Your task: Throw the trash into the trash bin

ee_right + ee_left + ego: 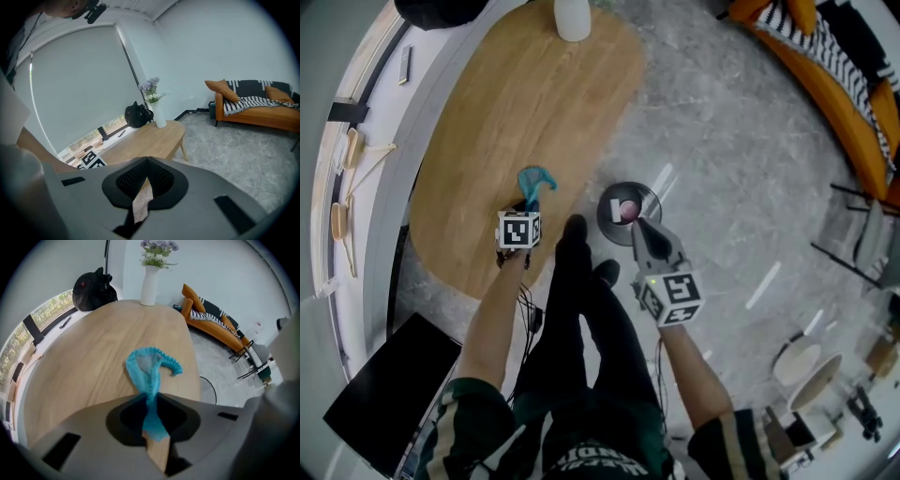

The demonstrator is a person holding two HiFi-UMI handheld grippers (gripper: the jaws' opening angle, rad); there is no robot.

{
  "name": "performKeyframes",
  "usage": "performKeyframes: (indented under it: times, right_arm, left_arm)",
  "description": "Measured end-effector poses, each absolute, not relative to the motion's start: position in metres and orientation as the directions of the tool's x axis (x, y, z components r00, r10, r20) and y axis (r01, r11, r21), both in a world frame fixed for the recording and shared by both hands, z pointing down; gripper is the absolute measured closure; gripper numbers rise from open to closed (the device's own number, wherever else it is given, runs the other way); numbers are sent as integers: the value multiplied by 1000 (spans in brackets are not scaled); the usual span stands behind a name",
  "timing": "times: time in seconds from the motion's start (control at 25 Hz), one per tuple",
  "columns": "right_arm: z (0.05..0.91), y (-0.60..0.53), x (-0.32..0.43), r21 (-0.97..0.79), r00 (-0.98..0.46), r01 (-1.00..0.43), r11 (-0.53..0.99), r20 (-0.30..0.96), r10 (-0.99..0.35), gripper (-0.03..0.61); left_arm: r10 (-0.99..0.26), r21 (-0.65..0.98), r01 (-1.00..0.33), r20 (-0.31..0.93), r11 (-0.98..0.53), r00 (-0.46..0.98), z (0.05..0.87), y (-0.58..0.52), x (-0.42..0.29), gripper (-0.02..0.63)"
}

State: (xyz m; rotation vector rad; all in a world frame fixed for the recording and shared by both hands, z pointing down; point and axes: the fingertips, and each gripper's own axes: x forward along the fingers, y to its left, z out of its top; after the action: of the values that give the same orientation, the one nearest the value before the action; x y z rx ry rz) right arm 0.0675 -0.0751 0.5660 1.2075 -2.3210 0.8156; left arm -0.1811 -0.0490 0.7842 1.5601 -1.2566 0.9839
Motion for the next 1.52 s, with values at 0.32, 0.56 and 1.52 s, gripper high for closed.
performKeyframes:
  times: [0.32, 0.56, 1.52]
  right_arm:
    - [569, -72, 77, -313, -538, -841, 442, 574, -618, 578]
    - [566, -66, 81, -324, -529, -849, 418, 556, -642, 578]
    - [633, -9, 224, -293, -322, -941, 171, 615, -720, 578]
  left_arm:
    - [-416, 159, -981, 889, -111, 191, 753, -56, -176, 609]
    - [-504, 169, -957, 821, -234, 268, 706, -67, -138, 609]
    - [-181, 230, -676, 859, -701, 480, 849, -25, 94, 609]
